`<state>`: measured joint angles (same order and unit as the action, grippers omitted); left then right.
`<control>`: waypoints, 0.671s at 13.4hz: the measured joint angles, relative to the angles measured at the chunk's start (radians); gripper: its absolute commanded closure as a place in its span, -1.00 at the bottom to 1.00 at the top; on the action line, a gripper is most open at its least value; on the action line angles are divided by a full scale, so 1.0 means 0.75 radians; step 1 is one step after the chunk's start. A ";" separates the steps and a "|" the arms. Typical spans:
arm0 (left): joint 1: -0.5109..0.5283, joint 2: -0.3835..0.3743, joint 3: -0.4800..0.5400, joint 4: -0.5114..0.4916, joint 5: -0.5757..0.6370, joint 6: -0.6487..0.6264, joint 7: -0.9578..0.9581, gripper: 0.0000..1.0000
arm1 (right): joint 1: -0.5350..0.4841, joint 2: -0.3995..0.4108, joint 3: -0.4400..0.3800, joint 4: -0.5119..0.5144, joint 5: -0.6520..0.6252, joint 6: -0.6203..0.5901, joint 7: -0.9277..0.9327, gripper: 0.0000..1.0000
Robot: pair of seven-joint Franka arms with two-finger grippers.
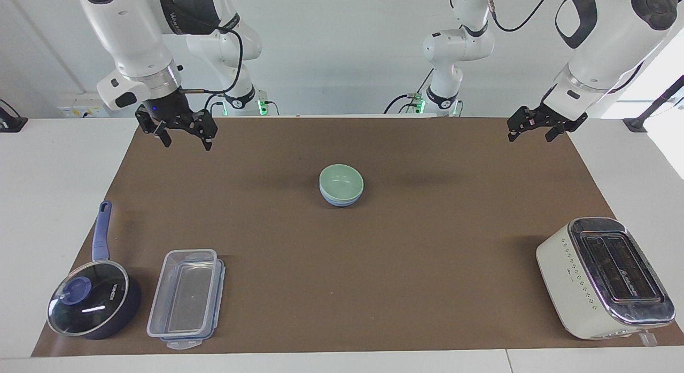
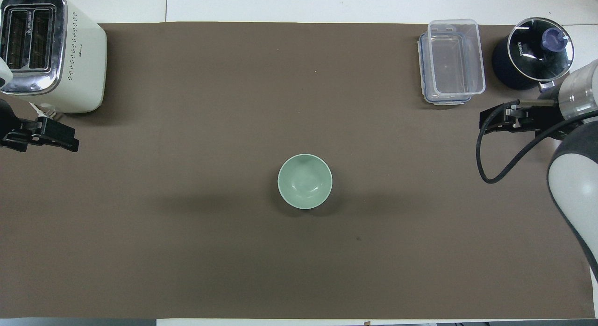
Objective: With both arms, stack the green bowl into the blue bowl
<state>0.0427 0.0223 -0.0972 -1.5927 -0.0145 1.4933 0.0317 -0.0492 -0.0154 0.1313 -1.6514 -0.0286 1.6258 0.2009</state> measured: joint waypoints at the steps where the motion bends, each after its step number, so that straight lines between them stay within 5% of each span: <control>1: 0.000 0.000 0.000 0.000 0.000 0.000 0.000 -1.00 | 0.007 -0.001 -0.011 0.000 0.000 -0.015 0.000 -1.00; 9: 0.000 0.000 0.000 0.000 0.000 0.000 0.000 -1.00 | 0.056 -0.002 -0.107 0.001 0.019 -0.021 0.000 -1.00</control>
<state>0.0427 0.0223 -0.0972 -1.5927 -0.0144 1.4933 0.0317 -0.0074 -0.0167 0.0512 -1.6506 -0.0146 1.6098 0.2009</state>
